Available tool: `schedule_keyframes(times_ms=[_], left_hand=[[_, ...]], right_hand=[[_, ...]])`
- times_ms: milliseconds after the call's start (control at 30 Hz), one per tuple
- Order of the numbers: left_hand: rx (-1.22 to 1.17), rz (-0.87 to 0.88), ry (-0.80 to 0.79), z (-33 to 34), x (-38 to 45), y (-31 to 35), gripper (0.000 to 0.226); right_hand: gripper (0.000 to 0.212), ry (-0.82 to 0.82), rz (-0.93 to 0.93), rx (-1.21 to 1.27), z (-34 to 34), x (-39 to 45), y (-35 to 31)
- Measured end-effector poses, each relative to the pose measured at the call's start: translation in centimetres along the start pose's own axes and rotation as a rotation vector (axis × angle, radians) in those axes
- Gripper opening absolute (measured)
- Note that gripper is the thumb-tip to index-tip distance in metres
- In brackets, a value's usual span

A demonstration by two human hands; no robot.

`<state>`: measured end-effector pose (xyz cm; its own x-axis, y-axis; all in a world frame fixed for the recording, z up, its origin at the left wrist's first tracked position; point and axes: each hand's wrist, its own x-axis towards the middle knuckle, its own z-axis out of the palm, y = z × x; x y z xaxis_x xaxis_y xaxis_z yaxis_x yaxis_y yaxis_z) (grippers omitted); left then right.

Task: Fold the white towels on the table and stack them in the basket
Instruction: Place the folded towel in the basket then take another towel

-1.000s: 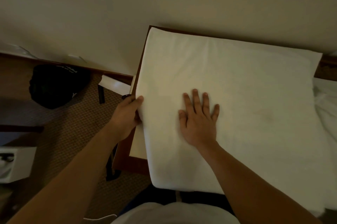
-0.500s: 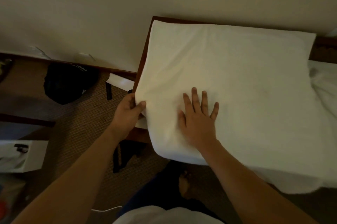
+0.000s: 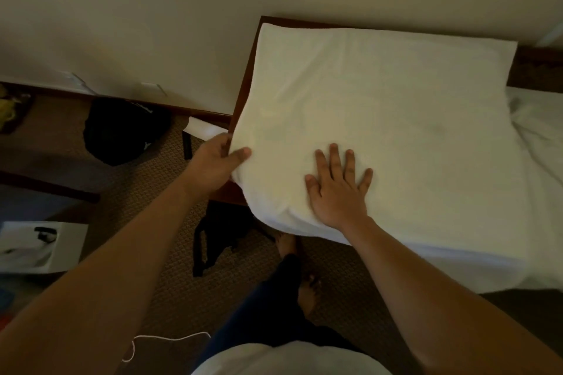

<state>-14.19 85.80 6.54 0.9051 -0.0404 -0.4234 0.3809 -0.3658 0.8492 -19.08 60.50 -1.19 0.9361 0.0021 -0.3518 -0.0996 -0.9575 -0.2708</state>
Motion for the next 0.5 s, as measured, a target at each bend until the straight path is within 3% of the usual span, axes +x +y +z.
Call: schedule_keyframes(times_ms=[67, 133, 233, 300, 400, 500], left_hand=[[-0.105, -0.053, 0.046, 1.0, -0.9, -0.9, 0.029], [-0.199, -0.206, -0.053, 1.8, -2.3, -2.6, 0.035], [-0.031, -0.264, -0.277, 1.1, -3.8, -4.2, 0.040], [0.015, -0.253, -0.296, 0.7, -4.4, -4.7, 0.031], [-0.051, -0.215, 0.004, 0.2, -4.7, -5.4, 0.008], [0.249, -0.212, 0.235, 0.0, -4.8, -6.7, 0.014]], right_hand=[[0.066, -0.015, 0.004, -0.007, -0.1, 0.0, -0.1], [0.067, -0.023, 0.006, -0.020, -0.2, 0.1, -0.1], [0.068, -0.018, 0.002, -0.021, -0.1, 0.2, -0.2], [0.068, -0.017, -0.003, -0.024, 0.0, 0.2, -0.1], [0.068, -0.020, -0.007, -0.017, 0.2, 0.3, 0.2], [0.068, -0.030, -0.011, -0.018, 0.1, 0.4, 0.1]])
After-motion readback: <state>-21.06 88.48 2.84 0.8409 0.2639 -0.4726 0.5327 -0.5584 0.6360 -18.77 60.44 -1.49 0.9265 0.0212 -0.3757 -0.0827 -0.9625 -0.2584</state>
